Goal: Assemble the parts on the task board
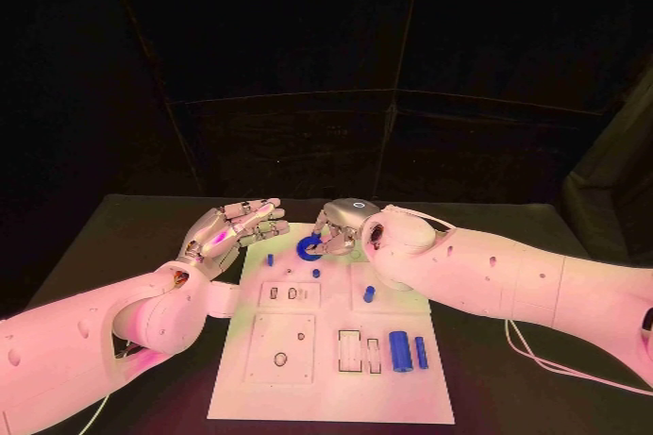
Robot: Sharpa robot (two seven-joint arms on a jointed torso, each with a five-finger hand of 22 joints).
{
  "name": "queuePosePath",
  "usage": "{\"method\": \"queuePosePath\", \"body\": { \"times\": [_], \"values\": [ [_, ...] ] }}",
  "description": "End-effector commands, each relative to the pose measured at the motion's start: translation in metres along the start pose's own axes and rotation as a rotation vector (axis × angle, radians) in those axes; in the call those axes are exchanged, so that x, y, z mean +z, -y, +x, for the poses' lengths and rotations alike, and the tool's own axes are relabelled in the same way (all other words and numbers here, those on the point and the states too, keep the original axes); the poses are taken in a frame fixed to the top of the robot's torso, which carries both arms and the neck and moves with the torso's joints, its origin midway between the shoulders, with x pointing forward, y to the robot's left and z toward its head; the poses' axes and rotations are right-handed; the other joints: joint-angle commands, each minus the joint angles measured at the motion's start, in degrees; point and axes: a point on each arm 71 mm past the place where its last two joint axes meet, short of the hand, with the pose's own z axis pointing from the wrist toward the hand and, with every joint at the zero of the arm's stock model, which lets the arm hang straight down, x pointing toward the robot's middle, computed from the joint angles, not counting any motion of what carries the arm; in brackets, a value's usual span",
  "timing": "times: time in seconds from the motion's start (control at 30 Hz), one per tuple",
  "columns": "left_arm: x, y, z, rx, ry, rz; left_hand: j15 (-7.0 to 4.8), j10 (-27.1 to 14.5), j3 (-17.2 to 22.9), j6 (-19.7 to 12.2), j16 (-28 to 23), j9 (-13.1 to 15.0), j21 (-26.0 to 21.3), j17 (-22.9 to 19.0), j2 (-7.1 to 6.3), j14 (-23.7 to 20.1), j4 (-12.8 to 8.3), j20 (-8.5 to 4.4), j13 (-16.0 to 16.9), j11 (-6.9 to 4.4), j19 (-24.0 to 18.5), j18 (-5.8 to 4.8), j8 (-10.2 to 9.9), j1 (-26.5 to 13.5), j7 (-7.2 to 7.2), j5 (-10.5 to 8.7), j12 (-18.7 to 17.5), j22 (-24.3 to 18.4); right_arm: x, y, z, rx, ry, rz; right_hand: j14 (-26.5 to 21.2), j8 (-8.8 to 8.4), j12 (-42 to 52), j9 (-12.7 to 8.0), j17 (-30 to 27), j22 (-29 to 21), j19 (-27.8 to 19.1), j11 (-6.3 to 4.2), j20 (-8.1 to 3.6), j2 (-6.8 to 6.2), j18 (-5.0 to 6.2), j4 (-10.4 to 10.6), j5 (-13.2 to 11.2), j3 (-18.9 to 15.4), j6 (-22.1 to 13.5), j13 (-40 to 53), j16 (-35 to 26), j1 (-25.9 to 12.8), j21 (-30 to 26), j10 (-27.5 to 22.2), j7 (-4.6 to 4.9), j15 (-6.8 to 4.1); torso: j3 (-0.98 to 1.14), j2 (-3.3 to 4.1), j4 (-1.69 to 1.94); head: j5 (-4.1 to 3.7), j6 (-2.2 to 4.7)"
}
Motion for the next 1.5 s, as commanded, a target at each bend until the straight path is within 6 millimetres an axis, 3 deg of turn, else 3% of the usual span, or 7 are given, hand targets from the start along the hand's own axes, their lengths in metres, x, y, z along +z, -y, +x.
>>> {"method": "queuePosePath", "body": {
  "times": [0.03, 0.37, 0.5, 0.67, 0.8, 1.03, 1.5],
  "values": [
    [0.0, 0.001, 0.0, -0.005, -0.009, 0.002, 0.04, 0.4, -0.1, 0.3, 0.3, 0.1, 0.1, 0.0, 0.41, 0.3, -0.4, 0.01, -0.1, -0.07, 0.3, 0.51, 0.4, -0.2, 3.32, -0.02, 0.4, -0.1, -0.014, 0.01, -0.015, 0.089, 0.141, -0.041, 1.9, 0.37, 0.4, 0.1, 0.1, 0.1, 0.2, -0.27, 0.25, 0.36, -0.33, -0.7, 1.5, -0.4, 0.5, 0.4, 0.2, 2.3, 0.2, 0.3, -0.07, 0.13, 0.05, -0.19, -0.4, 0.01, 0.1],
    [0.0, 0.001, 0.0, -0.007, -0.013, 0.003, 0.03, 0.5, -0.1, 0.3, 0.3, 0.1, 0.1, 0.0, 0.44, 0.4, -0.4, 0.01, -0.1, -0.07, 0.3, 0.51, 0.4, -0.3, 3.32, -0.02, 0.4, -0.1, -0.073, 0.084, -0.031, 0.227, 0.134, 0.009, 1.9, 0.44, 0.5, 0.1, 0.3, 0.4, 0.3, -0.8, -0.15, 0.79, -0.4, -4.4, 3.2, -0.2, 1.6, 0.9, 0.2, 9.3, 0.4, 0.3, -0.49, -0.32, 0.42, -0.69, -1.61, -0.4, 0.35],
    [0.0, 0.001, -0.001, -0.008, -0.014, 0.004, 0.02, 0.5, 0.0, 0.4, 0.3, 0.1, 0.1, 0.0, 0.47, 0.4, -0.4, 0.01, -0.1, -0.09, 0.3, 0.53, 0.4, -0.3, 3.29, -0.02, 0.4, -0.1, -0.092, 0.109, -0.035, 0.256, 0.133, 0.019, 2.0, 0.14, 1.2, 0.0, 0.7, 0.6, 0.4, -0.78, -0.19, 0.24, -0.45, -5.6, 3.1, -0.5, 1.3, 1.6, 0.4, 10.9, 0.5, 0.6, -0.42, -0.31, 0.92, -0.73, -2.13, -0.7, 0.42],
    [0.002, 0.0, -0.002, -0.006, -0.011, 0.002, 0.0, 0.6, 0.1, 0.4, 0.4, 0.1, 0.1, 0.0, 0.5, 0.5, -0.5, 0.01, -0.1, -0.13, 0.4, 0.55, 0.4, -0.3, 3.23, -0.02, 0.4, -0.1, -0.101, 0.13, -0.035, 0.263, 0.12, 0.04, 2.0, 0.09, 1.2, -0.1, 0.8, 0.6, 0.4, -0.73, -0.17, -0.08, -0.45, -5.8, 3.1, -0.9, 1.2, 1.5, 0.4, 11.1, 0.4, 0.6, -0.39, -0.28, 1.35, -0.69, -2.3, -0.86, 0.49],
    [0.002, -0.001, -0.002, -0.008, -0.012, 0.001, 0.0, 0.6, 0.1, 0.4, 0.4, 0.1, 0.1, 0.0, 0.5, 0.5, -0.5, 0.01, -0.1, -0.13, 0.4, 0.55, 0.4, -0.3, 3.23, -0.02, 0.4, -0.1, -0.105, 0.141, -0.026, 0.27, 0.095, 0.061, 2.0, -0.07, 1.0, -0.1, 0.7, 0.6, 0.3, -0.66, -0.14, -0.34, -0.44, -6.0, 2.9, -1.3, 0.8, 1.4, 0.4, 11.3, 0.4, 0.5, -0.3, -0.23, 1.07, -0.67, -2.11, -1.31, 0.35],
    [0.003, -0.004, -0.002, -0.009, -0.011, -0.002, 0.0, 0.6, 0.1, 0.4, 0.4, 0.1, 0.1, 0.0, 0.5, 0.5, -0.5, 0.01, -0.1, -0.13, 0.4, 0.55, 0.4, -0.3, 3.23, -0.02, 0.4, -0.1, -0.107, 0.148, -0.008, 0.281, 0.05, 0.074, 1.9, -0.15, 0.6, -0.2, 0.6, 0.3, 0.1, -0.57, -0.07, -0.38, -0.4, -6.4, 2.8, -1.5, 0.2, 1.2, 0.3, 11.9, 0.3, 0.2, -0.19, -0.15, 1.1, -0.64, -2.07, -1.11, -0.26],
    [0.004, -0.005, -0.002, -0.009, -0.01, -0.003, 0.0, 0.6, 0.1, 0.4, 0.4, 0.1, 0.1, 0.0, 0.5, 0.5, -0.5, 0.01, -0.1, -0.13, 0.4, 0.55, 0.4, -0.3, 3.23, -0.02, 0.4, -0.1, -0.102, 0.158, 0.006, 0.281, 0.024, 0.106, 1.9, -0.23, -0.5, -0.2, 0.7, 0.1, 0.0, -0.34, 0.08, -0.11, -0.37, -6.9, 2.4, -1.9, -1.1, 0.3, 0.3, 12.7, 0.2, -0.5, 0.09, 0.03, 0.99, -0.72, -2.05, -0.92, -0.47]
  ]
}}
